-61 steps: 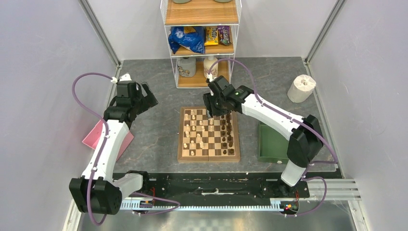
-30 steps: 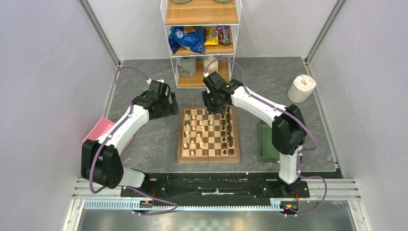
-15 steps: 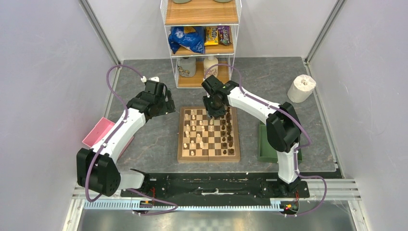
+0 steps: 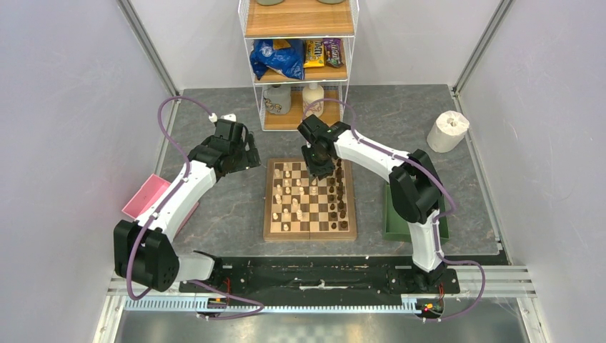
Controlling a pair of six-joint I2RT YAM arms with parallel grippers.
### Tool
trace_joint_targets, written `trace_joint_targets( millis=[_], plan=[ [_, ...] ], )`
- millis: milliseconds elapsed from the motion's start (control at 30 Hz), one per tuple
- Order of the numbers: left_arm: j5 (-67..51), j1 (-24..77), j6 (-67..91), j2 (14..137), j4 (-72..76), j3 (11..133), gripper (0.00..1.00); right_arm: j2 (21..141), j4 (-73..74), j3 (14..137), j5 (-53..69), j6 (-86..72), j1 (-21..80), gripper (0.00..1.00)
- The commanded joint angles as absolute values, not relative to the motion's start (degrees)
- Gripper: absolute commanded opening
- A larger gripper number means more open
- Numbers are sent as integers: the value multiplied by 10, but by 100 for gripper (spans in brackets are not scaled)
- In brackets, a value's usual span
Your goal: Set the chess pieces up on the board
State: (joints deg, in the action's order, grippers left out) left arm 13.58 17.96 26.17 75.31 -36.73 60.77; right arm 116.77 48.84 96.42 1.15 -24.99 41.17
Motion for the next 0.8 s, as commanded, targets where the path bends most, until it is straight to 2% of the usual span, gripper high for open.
trace_joint_targets(
  millis=[0,467,767],
  plan=[
    [152,175,274,741,-355,608,93,1166,485,979,4,-248,417,38],
    [152,171,273,739,-353,601,93,1151,491,1012,-22,-223,417,16],
    [153,167,275,729,-353,595,93,1135,514,1073,-2,-208,417,14]
  ],
)
